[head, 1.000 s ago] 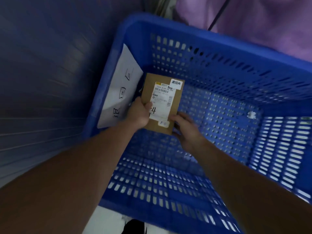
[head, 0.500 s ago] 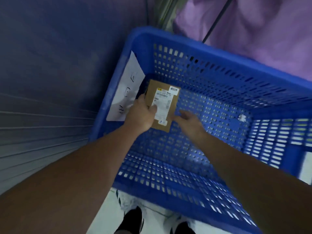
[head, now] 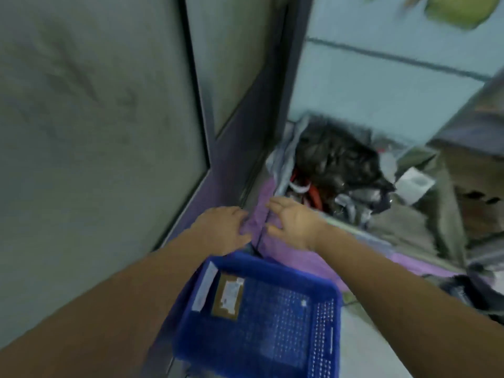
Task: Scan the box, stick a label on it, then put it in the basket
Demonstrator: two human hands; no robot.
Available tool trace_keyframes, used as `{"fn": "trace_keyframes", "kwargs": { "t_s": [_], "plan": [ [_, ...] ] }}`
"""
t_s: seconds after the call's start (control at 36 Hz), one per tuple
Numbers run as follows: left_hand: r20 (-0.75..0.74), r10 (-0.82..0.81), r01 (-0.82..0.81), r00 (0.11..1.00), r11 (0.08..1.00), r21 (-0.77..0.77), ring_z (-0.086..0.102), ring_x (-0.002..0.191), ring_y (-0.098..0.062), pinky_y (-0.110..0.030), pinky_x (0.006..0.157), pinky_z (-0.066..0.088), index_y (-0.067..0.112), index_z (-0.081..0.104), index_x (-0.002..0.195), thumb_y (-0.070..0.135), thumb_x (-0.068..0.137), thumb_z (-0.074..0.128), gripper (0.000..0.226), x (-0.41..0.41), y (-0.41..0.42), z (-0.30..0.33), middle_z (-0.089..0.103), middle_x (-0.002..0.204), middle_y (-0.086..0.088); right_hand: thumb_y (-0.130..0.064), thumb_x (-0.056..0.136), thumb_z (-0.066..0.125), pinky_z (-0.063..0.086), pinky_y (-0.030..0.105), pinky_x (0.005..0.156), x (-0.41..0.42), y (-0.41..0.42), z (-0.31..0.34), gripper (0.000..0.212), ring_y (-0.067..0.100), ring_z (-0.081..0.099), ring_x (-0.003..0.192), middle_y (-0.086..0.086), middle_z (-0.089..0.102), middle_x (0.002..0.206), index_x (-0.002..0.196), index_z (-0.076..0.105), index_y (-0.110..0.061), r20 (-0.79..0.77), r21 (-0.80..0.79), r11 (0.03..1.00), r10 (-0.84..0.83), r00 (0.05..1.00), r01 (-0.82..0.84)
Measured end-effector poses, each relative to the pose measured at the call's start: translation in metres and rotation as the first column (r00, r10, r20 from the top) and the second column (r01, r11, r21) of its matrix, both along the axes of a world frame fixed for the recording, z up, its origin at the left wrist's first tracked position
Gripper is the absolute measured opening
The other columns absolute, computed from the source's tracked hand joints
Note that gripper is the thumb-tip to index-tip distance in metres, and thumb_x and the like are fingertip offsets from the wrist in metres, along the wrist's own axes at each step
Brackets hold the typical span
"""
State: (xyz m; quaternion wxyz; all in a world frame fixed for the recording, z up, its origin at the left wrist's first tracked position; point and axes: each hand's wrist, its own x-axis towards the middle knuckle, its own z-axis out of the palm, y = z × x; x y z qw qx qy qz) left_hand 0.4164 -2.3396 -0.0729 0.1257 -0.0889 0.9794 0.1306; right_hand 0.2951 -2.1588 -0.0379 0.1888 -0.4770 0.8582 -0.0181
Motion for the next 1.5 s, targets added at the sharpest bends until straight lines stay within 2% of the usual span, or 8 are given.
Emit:
{"fn": "trace_keyframes", "kwargs": {
  "t_s": [0.14,0.28,0.53,0.72,0.94,1.06,1.36,1.5],
  "plan": [
    [-0.184,-0.077,0.062,0.98,0.994,-0.087,0.047,0.138,-0.03,-0.046,0.112,0.039,0.018,0.04,0.153,0.065,0.09,0.041,0.079,-0.044,0.012,0.177,0.045,0.156,-0.01,-0.042,0.103,0.054,0.017,0.029,0.124,-0.027,0.024,0.173,0.069,0.031,0.036,0.152,0.02,0.042,0.163,0.157,0.04,-0.003,-0.134,-0.103,0.992,-0.083,0.987,0.069],
    [-0.293,-0.21,0.155,0.933,0.968,-0.198,0.035,0.147,-0.028,-0.044,0.119,0.031,0.02,0.03,0.159,0.06,0.098,0.043,0.074,-0.093,0.047,0.32,0.029,0.166,-0.006,-0.049,0.106,0.046,0.018,0.036,0.127,-0.05,0.069,0.312,0.072,0.026,0.022,0.158,0.013,0.025,0.172,0.165,0.026,-0.013,-0.219,-0.174,0.967,-0.221,0.95,0.185],
    [-0.397,-0.414,0.302,0.819,0.9,-0.315,0.04,0.143,-0.026,-0.048,0.113,0.037,0.024,0.03,0.158,0.066,0.095,0.038,0.076,-0.145,0.152,0.47,0.035,0.163,-0.002,-0.051,0.104,0.046,0.036,0.047,0.118,-0.055,0.18,0.447,0.073,0.033,0.036,0.15,0.01,0.031,0.17,0.165,0.023,-0.018,-0.397,-0.208,0.917,-0.396,0.828,0.339],
    [-0.431,-0.609,0.473,0.665,0.791,-0.387,0.042,0.141,-0.025,-0.044,0.109,0.039,0.025,0.032,0.157,0.066,0.095,0.038,0.074,-0.168,0.253,0.51,0.036,0.162,-0.001,-0.049,0.106,0.043,0.035,0.049,0.12,-0.034,0.276,0.477,0.068,0.034,0.036,0.151,0.013,0.035,0.167,0.164,0.028,-0.017,-0.39,-0.278,0.803,-0.596,0.702,0.528],
    [-0.46,-0.767,0.704,0.447,0.619,-0.348,0.053,0.128,-0.025,-0.045,0.101,0.046,0.027,0.05,0.143,0.065,0.093,0.039,0.065,-0.167,0.359,0.511,0.053,0.148,-0.002,-0.04,0.104,0.049,0.041,0.049,0.114,0.036,0.38,0.48,0.057,0.036,0.05,0.139,0.017,0.052,0.153,0.154,0.045,-0.014,-0.361,-0.307,0.58,-0.805,0.471,0.755],
    [-0.454,-0.826,0.79,0.335,0.509,-0.342,0.055,0.123,-0.023,-0.044,0.098,0.047,0.031,0.053,0.14,0.061,0.094,0.04,0.056,-0.153,0.413,0.503,0.057,0.143,0.002,-0.043,0.105,0.048,0.04,0.046,0.115,0.089,0.426,0.476,0.059,0.032,0.048,0.142,0.011,0.047,0.159,0.159,0.038,-0.023,-0.341,-0.332,0.461,-0.872,0.352,0.823],
    [-0.435,-0.892,0.929,0.123,0.258,-0.267,0.052,0.131,-0.026,-0.044,0.106,0.043,0.027,0.044,0.15,0.057,0.096,0.044,0.062,-0.067,0.582,0.492,0.051,0.151,-0.001,-0.044,0.105,0.048,0.049,0.047,0.108,0.241,0.55,0.475,0.048,0.033,0.058,0.128,0.011,0.056,0.149,0.146,0.052,-0.018,-0.35,-0.295,0.083,-0.936,-0.027,0.952],
    [-0.441,-0.898,0.957,-0.006,0.122,-0.262,0.061,0.116,-0.022,-0.041,0.097,0.05,0.026,0.057,0.136,0.059,0.095,0.042,0.055,-0.009,0.663,0.487,0.062,0.136,0.0,-0.046,0.107,0.048,0.04,0.049,0.12,0.309,0.603,0.469,0.058,0.032,0.046,0.145,0.009,0.042,0.164,0.159,0.038,-0.021,-0.333,-0.271,-0.041,-0.933,-0.134,0.962]
  ]
}}
